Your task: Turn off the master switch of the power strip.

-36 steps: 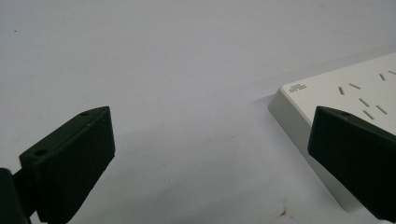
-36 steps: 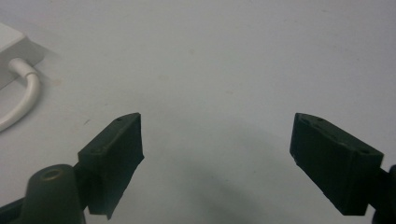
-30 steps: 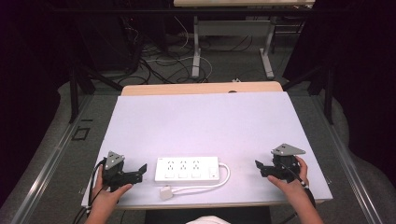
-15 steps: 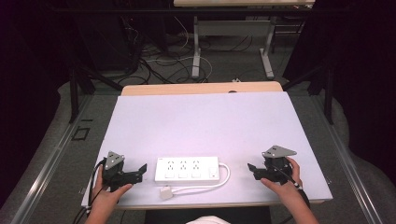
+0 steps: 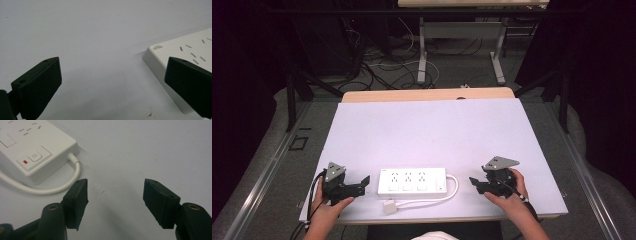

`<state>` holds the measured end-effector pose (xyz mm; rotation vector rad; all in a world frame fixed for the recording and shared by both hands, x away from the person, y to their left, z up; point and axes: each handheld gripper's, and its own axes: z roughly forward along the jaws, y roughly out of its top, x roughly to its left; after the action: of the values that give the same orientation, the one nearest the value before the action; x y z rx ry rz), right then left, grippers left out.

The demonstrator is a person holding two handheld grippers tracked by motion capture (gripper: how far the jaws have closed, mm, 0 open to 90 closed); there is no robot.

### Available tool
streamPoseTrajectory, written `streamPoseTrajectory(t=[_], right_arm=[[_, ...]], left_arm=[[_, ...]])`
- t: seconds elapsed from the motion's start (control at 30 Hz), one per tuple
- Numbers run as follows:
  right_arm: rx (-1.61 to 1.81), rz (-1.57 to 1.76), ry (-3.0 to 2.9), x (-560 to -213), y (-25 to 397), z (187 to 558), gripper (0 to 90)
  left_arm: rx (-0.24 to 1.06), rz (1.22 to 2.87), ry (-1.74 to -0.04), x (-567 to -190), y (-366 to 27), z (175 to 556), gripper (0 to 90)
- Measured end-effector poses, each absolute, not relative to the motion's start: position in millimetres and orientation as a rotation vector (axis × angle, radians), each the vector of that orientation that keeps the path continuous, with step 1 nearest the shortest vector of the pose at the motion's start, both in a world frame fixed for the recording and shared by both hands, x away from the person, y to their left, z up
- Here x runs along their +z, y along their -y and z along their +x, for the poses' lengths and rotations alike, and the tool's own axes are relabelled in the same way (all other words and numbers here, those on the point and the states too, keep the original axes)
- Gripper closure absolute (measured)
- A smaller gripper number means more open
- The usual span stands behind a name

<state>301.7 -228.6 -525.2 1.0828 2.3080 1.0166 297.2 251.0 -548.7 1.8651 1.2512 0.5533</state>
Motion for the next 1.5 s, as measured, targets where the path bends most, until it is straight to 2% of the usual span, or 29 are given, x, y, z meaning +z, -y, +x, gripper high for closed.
streamPoseTrajectory(t=[0.43,0.77,0.97,1.33,1.5], right_arm=[[1.03,1.023,-2.363,-516.4,215.3,299.9,45.0],[1.075,1.004,-2.416,-512.0,205.7,300.4,58.4],[1.095,0.992,-2.445,-509.4,198.6,300.3,61.9],[1.085,0.993,-2.49,-503.9,187.4,302.1,76.4],[1.073,1.01,-2.502,-502.8,181.3,303.2,88.4]], left_arm=[[0.56,1.858,-1.254,-549.6,-250.9,297.4,1.4],[0.566,1.858,-1.253,-549.4,-250.9,297.4,1.4],[0.566,1.858,-1.253,-549.4,-251.2,297.3,1.4],[0.565,1.858,-1.254,-549.3,-251.8,297.0,1.4],[0.566,1.854,-1.258,-549.3,-252.4,296.9,1.4]])
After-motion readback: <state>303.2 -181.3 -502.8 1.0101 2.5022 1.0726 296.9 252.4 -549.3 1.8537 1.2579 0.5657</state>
